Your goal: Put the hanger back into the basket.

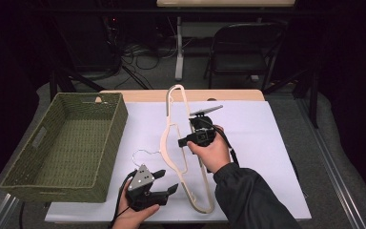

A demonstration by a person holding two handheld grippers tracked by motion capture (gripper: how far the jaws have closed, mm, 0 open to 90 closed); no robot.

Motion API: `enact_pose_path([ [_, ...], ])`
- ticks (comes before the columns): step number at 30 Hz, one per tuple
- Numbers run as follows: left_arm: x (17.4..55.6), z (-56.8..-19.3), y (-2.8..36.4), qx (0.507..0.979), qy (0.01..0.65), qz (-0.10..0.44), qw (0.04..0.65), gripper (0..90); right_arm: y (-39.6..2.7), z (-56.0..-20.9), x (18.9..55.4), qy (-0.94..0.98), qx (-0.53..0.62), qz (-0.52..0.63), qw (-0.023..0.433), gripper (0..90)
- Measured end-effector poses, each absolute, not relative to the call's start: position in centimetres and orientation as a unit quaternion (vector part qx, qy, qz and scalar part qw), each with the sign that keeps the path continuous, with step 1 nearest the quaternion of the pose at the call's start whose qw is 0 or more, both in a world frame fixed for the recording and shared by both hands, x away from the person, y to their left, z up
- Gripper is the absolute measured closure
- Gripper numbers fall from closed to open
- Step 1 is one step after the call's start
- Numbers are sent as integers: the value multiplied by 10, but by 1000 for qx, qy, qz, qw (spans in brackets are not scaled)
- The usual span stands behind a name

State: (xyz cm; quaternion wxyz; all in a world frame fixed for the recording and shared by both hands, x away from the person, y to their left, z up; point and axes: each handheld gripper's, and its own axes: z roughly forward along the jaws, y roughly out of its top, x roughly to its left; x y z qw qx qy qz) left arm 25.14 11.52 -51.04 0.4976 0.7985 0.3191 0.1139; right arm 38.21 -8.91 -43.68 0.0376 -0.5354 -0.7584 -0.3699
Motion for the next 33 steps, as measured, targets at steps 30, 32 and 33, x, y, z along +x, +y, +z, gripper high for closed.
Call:
enact_pose_path([
  [30,273,-525,86,766,366,79,522,553,-84,-443,380,-749,-536,-387,42,861],
  [32,274,-526,85,764,370,76,524,579,-84,-443,380,-750,-536,-386,43,861],
  [33,275,-527,85,764,369,76,524,593,-84,-444,380,-750,-536,-385,44,861],
])
